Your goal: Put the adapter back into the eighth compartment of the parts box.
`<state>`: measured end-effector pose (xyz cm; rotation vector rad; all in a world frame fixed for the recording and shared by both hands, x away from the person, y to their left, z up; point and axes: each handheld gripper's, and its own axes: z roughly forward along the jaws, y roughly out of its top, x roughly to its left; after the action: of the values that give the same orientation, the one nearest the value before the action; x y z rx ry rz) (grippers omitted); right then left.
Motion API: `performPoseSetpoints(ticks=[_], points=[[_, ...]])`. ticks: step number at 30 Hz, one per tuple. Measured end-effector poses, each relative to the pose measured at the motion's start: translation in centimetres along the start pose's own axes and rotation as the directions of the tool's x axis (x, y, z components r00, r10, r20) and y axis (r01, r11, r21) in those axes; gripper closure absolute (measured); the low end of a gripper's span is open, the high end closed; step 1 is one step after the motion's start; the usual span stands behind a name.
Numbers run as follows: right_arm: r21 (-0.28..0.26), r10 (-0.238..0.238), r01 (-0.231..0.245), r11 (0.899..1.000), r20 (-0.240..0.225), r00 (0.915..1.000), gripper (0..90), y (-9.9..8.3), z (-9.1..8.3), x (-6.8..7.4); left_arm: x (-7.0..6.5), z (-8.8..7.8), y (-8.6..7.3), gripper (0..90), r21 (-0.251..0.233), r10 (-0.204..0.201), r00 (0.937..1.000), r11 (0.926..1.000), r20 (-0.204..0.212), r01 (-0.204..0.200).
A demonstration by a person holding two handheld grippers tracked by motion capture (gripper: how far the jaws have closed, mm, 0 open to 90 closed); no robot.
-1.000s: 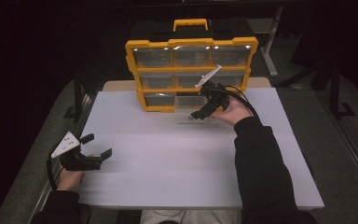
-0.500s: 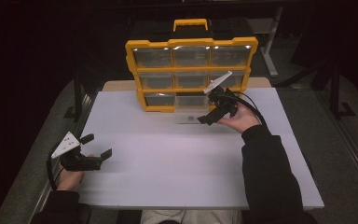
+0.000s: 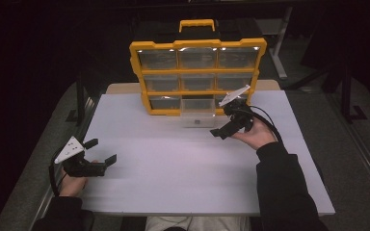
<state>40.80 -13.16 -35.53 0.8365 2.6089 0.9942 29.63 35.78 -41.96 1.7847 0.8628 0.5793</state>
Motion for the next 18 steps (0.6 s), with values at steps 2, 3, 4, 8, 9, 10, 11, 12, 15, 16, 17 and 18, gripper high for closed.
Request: performPoseSetpoints(ticks=[2, 3, 4, 8, 9, 10, 11, 12, 15, 16, 17, 18], points=[[-0.006, 0.005, -0.005, 1.000, -0.001, 1.0000, 0.0, -0.5, -0.2, 0.1, 0.0, 0.0, 0.0, 0.0, -0.002, -0.002, 1.0000, 1.0000, -0.001, 0.002], [-0.009, 0.004, -0.004, 1.000, 0.004, 1.0000, 0.0, -0.7, -0.4, 0.2, 0.0, 0.0, 0.0, 0.0, -0.003, -0.005, 1.0000, 1.0000, -0.001, 0.005], [-0.011, 0.008, -0.007, 1.000, 0.005, 1.0000, 0.0, -1.0, -0.5, 0.3, 0.0, 0.0, 0.0, 0.0, -0.003, -0.004, 1.0000, 1.0000, 0.000, 0.004], [-0.015, 0.008, -0.008, 1.000, 0.025, 0.9997, 0.0, -1.8, -1.3, 0.6, 0.0, 0.0, 0.0, 0.0, -0.003, -0.003, 1.0000, 1.0000, -0.001, 0.003], [-0.020, 0.010, -0.010, 1.000, 0.024, 0.9997, 0.0, -2.1, -1.5, 0.7, 0.0, 0.0, 0.0, 0.0, -0.002, -0.003, 1.0000, 1.0000, -0.003, 0.003], [-0.026, 0.011, -0.010, 1.000, 0.026, 0.9996, 0.0, -2.3, -1.7, 0.8, 0.0, 0.0, 0.0, 0.0, -0.001, -0.004, 1.0000, 1.0000, -0.003, 0.004], [-0.031, 0.013, -0.013, 0.999, 0.026, 0.9996, 0.0, -2.6, -1.8, 0.9, 0.0, 0.0, 0.0, 0.0, -0.001, -0.005, 1.0000, 1.0000, -0.003, 0.005], [-0.035, 0.020, -0.019, 0.999, 0.025, 0.9995, 0.0, -2.9, -2.1, 1.0, 0.0, 0.0, 0.0, 0.0, -0.001, -0.005, 1.0000, 1.0000, -0.003, 0.005], [-0.049, 0.027, -0.026, 0.998, 0.023, 0.9994, 0.0, -3.7, -2.4, 1.0, 0.0, 0.0, 0.0, 0.0, 0.000, -0.005, 1.0000, 1.0000, -0.004, 0.005], [-0.051, 0.034, -0.033, 0.998, 0.020, 0.9992, 0.0, -3.9, -2.5, 1.0, 0.0, 0.0, 0.0, 0.0, -0.001, -0.005, 1.0000, 1.0000, -0.004, 0.005], [-0.052, 0.038, -0.037, 0.998, 0.021, 0.9991, 0.0, -4.2, -2.6, 1.0, 0.0, 0.0, 0.0, 0.0, -0.001, -0.005, 1.0000, 1.0000, -0.004, 0.005], [-0.053, 0.042, -0.041, 0.998, 0.021, 0.9989, 0.0, -4.4, -2.7, 1.1, 0.0, 0.0, 0.0, 0.0, -0.001, -0.006, 1.0000, 1.0000, -0.004, 0.006]])
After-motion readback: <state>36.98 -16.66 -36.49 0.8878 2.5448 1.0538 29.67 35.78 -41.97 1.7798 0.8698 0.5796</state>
